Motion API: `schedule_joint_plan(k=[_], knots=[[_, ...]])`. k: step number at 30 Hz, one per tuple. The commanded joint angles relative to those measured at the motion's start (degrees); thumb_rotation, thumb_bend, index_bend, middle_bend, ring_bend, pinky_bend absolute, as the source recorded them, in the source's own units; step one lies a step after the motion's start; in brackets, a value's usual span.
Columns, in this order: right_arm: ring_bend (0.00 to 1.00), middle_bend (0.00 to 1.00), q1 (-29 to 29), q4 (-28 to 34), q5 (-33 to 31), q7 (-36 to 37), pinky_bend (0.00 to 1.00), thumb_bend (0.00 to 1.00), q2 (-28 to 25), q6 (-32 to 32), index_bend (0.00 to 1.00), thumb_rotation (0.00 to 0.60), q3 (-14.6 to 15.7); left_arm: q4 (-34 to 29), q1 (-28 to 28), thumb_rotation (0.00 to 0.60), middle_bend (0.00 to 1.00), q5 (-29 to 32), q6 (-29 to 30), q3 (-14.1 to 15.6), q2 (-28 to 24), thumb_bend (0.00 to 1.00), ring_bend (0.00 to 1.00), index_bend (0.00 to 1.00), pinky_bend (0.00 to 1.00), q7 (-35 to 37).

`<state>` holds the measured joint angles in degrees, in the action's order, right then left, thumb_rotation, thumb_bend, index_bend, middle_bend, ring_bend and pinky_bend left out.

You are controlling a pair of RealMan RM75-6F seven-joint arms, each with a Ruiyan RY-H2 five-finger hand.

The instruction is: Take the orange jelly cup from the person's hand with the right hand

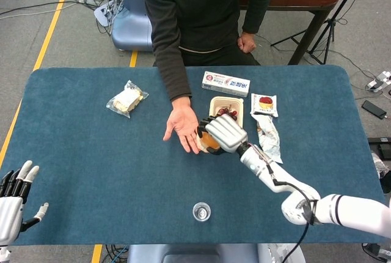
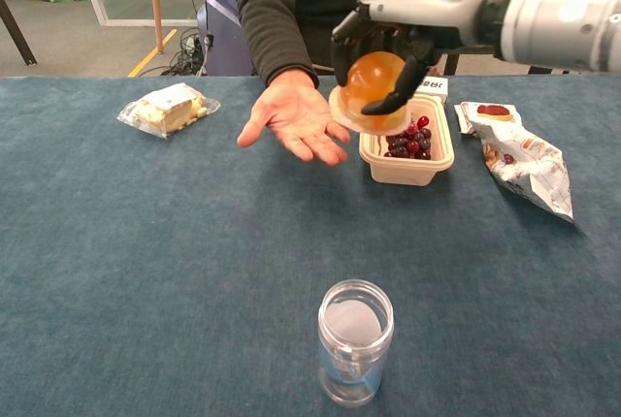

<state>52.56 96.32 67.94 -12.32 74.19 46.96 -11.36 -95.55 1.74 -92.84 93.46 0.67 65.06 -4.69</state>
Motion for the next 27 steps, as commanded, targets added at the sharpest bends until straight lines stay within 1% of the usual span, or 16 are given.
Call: schedule_joint_plan(k=[1,5,9,14,21,24,25,27], knots=[[0.35,0.40,-2.68,3.28,1.97,2.13,0.78,0.53,-3.65,0.36,0.66,0.600,2.43,-0.05,-0.11,0.600,0.00,-0.03,-0.16,-0.03,0.03,0.30,0.00,0.05,0.00,-0.12],[0.35,0.40,-5.17,4.32,5.01,3.62,0.78,0.53,-5.64,1.49,0.66,0.600,4.95,-0.28,-0.28,0.600,0.00,-0.35,-0.30,-0.02,0.13,0.30,0.00,0.05,0.00,-0.42],[0.35,0.40,-6.98,3.08,7.19,5.67,0.78,0.53,-5.11,1.62,0.66,0.600,7.25,-0.33,-0.31,0.600,0.00,-0.43,-0.46,0.09,0.22,0.30,0.00,0.05,0.00,-0.59],[0.35,0.40,-8.06,-1.03,9.64,7.49,0.78,0.53,-2.21,0.46,0.66,0.600,9.75,-0.42,-0.27,0.600,0.00,-0.60,-0.31,0.10,0.22,0.30,0.00,0.05,0.00,-0.61],[0.35,0.40,-8.11,-7.20,12.00,9.23,0.77,0.53,2.71,-1.03,0.66,0.600,11.04,-0.51,-0.14,0.600,0.00,-0.76,-0.16,0.21,0.31,0.30,0.00,0.05,0.00,-0.77],[0.34,0.38,-8.16,-9.51,12.49,10.11,0.71,0.52,4.36,-1.89,0.64,0.600,11.59,-0.49,-0.07,0.600,0.00,-0.77,-0.12,0.27,0.27,0.30,0.00,0.05,0.00,-0.76],[0.31,0.36,-8.16,-10.10,12.61,10.27,0.67,0.52,4.71,-2.20,0.60,0.600,11.78,-0.49,-0.07,0.600,0.00,-0.75,-0.14,0.25,0.26,0.30,0.00,0.05,0.00,-0.72],[0.25,0.32,-8.14,-11.06,12.79,10.74,0.59,0.51,5.24,-2.87,0.49,0.600,12.09,-0.50,-0.10,0.600,0.00,-0.72,-0.19,0.24,0.23,0.30,0.00,0.05,0.00,-0.70]])
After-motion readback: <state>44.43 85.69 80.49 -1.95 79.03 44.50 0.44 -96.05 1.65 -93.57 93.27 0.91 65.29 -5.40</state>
